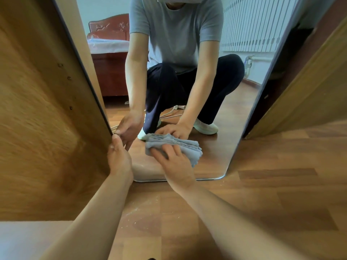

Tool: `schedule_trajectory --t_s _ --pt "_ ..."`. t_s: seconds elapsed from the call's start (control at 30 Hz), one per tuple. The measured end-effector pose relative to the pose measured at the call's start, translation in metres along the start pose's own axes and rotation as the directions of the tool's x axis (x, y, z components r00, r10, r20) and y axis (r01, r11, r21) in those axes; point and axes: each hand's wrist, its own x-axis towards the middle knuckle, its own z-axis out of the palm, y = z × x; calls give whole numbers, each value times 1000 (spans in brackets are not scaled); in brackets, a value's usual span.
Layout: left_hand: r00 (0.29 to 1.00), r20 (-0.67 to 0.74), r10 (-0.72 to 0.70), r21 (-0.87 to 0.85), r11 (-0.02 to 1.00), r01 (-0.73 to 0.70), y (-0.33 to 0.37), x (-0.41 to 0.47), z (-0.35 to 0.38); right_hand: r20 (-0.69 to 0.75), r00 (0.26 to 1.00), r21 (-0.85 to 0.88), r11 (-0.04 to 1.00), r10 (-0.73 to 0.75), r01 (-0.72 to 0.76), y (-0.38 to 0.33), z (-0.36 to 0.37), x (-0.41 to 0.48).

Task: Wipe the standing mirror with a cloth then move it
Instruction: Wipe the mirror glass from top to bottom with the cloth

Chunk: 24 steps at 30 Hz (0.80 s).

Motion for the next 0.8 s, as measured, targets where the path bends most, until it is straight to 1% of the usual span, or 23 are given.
schedule_trajectory --t_s 0.13,0.2,0.27,0.37,0.47,0.53,0.57,0.6,0.63,0.7,0.8 --pt "1000 5 17 5 1000 -17 1 -1 1 -140 974 4 984 178 -179 23 -11 -16" --pt "1000 14 21 12 1000 -21 1 -1 1 -195 944 -2 963 265 -271 36 -18 -26" --pt "999 21 24 29 999 -25 0 0 0 -211 900 -1 921 382 -391 45 -27 -35" --pt "999 24 24 44 999 -25 -1 1 0 -223 792 29 816 568 -577 57 -37 -44" --pt "1000 23 11 26 1000 -11 -2 3 0 -189 628 129 653 755 -746 69 -41 -48" --pt "1000 24 7 21 1000 -8 -2 3 0 -151 529 156 549 835 -821 73 -41 -51" --pt "1000 24 3 18 1000 -3 -1 3 0 -142 506 150 524 851 -838 72 -40 -52" --pt "1000 23 -5 14 1000 5 -1 2 0 -138 502 138 519 854 -844 70 -39 -52" --pt "1000 19 -13 13 1000 13 -2 2 1 -139 513 121 529 847 -840 66 -38 -51" --pt "1000 12 -15 15 1000 15 -2 0 2 -132 559 110 572 819 -813 54 -34 -47" --pt "1000 13 -8 15 1000 7 -3 -1 2 -100 639 179 645 763 -743 29 -23 -36"
